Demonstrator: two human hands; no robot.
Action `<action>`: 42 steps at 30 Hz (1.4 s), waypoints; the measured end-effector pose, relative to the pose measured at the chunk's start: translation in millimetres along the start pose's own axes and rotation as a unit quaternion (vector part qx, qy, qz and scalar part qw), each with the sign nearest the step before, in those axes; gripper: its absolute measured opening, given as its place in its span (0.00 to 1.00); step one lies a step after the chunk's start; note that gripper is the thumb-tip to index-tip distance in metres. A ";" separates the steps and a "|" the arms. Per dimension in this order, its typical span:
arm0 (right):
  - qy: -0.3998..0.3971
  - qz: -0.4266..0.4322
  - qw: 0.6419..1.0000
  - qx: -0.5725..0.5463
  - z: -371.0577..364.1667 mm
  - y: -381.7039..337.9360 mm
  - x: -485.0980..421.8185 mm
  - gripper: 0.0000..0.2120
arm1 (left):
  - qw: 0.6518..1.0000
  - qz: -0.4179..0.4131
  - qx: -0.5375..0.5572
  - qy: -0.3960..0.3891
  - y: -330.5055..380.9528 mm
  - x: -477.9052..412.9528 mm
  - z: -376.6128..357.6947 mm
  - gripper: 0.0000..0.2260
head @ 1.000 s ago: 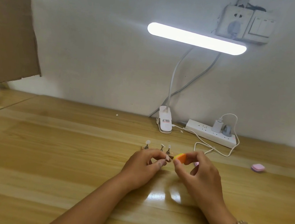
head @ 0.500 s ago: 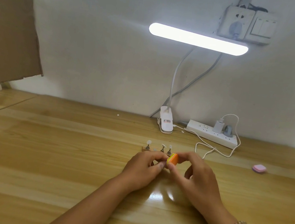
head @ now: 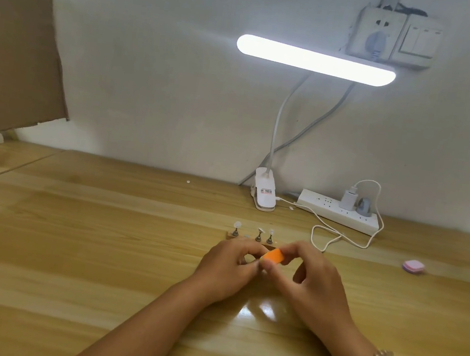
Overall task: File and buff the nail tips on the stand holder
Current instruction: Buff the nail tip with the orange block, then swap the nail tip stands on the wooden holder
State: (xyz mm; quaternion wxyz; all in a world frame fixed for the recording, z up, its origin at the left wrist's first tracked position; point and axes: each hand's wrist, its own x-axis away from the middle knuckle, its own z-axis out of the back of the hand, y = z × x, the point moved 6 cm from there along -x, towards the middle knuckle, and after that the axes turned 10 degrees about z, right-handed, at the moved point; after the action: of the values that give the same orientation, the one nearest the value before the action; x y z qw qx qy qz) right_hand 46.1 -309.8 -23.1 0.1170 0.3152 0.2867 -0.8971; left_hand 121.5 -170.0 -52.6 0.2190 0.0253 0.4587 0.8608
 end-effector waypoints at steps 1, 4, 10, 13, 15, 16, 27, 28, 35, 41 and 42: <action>0.014 -0.020 1.000 -0.001 2.9 5.6 -2.3 0.13 | 1.000 0.001 0.005 0.004 -0.3 -0.1 -0.4 0.07; 0.017 -0.014 1.000 0.018 4.1 3.8 -1.7 0.12 | 1.000 0.000 0.017 0.006 -0.6 0.3 -1.0 0.07; 0.025 -0.039 0.999 0.012 6.2 5.8 -2.8 0.11 | 1.000 -0.004 0.025 0.014 -0.2 -0.8 1.2 0.06; 0.004 0.002 1.000 0.019 2.0 -3.9 1.0 0.12 | 1.000 -0.010 0.025 0.011 -0.4 -0.3 1.2 0.07; -0.006 0.000 1.000 0.005 0.5 -5.6 2.0 0.12 | 1.000 -0.012 0.023 0.015 0.0 -1.2 2.0 0.08; 0.007 -0.018 1.000 0.001 2.4 -1.0 0.4 0.12 | 0.999 -0.013 0.023 0.020 0.5 -1.2 2.0 0.07; 0.079 -0.129 0.985 -0.081 13.6 29.7 -2.9 0.06 | 0.993 -0.011 0.098 0.060 5.1 2.5 9.1 0.05; 0.081 -0.132 0.984 -0.087 13.4 30.4 -1.9 0.06 | 0.993 -0.006 0.098 0.068 4.8 2.3 10.9 0.06; 0.048 -0.092 0.993 -0.054 7.6 20.2 -0.4 0.09 | 0.989 -0.024 0.015 0.148 10.4 -12.3 32.6 0.04; 0.032 -0.088 0.994 -0.051 4.2 23.2 -3.0 0.11 | 0.990 0.042 0.009 0.134 -8.9 -33.2 38.9 0.02; 0.029 -0.090 0.994 -0.054 3.6 24.0 -3.5 0.11 | 0.991 0.047 0.014 0.125 -9.8 -36.3 37.7 0.03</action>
State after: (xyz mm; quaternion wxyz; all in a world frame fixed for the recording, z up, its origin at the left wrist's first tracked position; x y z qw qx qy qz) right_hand 56.4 -331.3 -29.1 0.0445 0.3078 0.3649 -0.8776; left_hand 166.9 -150.5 -33.0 0.1189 -0.0581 0.4927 0.8601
